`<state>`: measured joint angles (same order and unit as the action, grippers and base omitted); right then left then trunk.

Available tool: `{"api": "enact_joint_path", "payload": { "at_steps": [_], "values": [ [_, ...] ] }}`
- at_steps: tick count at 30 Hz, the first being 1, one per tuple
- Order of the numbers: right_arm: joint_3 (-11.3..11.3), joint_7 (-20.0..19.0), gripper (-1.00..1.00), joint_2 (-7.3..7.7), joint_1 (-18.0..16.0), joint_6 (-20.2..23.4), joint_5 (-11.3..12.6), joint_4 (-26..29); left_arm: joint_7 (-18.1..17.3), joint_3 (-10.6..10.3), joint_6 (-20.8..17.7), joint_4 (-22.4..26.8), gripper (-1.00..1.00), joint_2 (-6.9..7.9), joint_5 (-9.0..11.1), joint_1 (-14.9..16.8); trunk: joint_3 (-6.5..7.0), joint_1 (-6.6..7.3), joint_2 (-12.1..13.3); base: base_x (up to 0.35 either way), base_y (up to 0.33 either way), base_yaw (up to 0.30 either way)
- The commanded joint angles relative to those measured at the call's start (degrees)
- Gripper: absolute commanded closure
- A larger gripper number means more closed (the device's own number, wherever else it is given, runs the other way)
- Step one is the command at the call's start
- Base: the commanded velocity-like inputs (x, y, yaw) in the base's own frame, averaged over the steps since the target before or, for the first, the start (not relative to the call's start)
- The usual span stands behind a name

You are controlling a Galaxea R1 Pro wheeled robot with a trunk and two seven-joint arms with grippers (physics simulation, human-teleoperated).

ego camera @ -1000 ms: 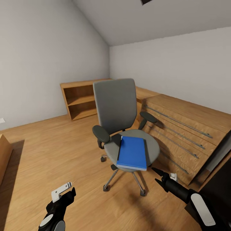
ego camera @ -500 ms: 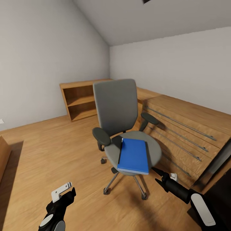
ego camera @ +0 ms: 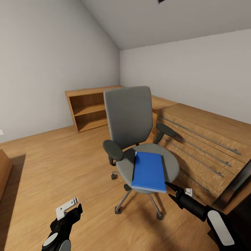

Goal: In the bedroom, organize the workspace by keeping the computer under the desk, ensuring the monitor is on the desk, placing the keyboard on the desk next to the monitor, placing the mouse on the desk next to the keyboard, moving the folder from the swivel chair onto the desk next to the mouse, stacking the notebook on top of the folder with the pen on top of the notebook, and positioning the swivel chair next to the desk.

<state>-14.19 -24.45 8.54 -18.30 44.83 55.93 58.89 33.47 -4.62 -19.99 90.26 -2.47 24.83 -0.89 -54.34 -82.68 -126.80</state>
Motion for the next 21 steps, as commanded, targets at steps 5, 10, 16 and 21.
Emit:
{"api": "enact_joint_path", "payload": {
  "at_steps": [5,10,16,21],
  "values": [
    [-0.1,-0.1,-1.00,-0.01,-0.1,0.3,0.0,0.0,0.4,0.0,-0.1,0.1,-1.00,0.01,0.4,0.0,-0.04,0.00,0.0,0.005,0.010,0.000],
    [-0.1,-0.1,-1.00,-0.01,0.0,0.3,0.0,0.0,0.4,-0.1,-0.2,0.1,-1.00,-0.01,0.4,0.0,-0.04,0.00,0.0,0.000,0.001,0.000],
    [0.1,-0.1,-1.00,-0.01,-0.1,0.3,0.0,-1.6,0.5,-0.3,-0.3,0.2,-1.00,-0.08,0.4,0.0,-0.22,-0.22,-0.4,0.000,0.000,0.000],
    [0.1,-0.2,-1.00,-0.01,0.0,0.3,0.1,-2.0,0.5,-0.3,-0.4,0.3,-1.00,-0.19,0.4,0.0,-0.40,-0.44,-0.8,0.000,0.000,0.000]
  ]
}}
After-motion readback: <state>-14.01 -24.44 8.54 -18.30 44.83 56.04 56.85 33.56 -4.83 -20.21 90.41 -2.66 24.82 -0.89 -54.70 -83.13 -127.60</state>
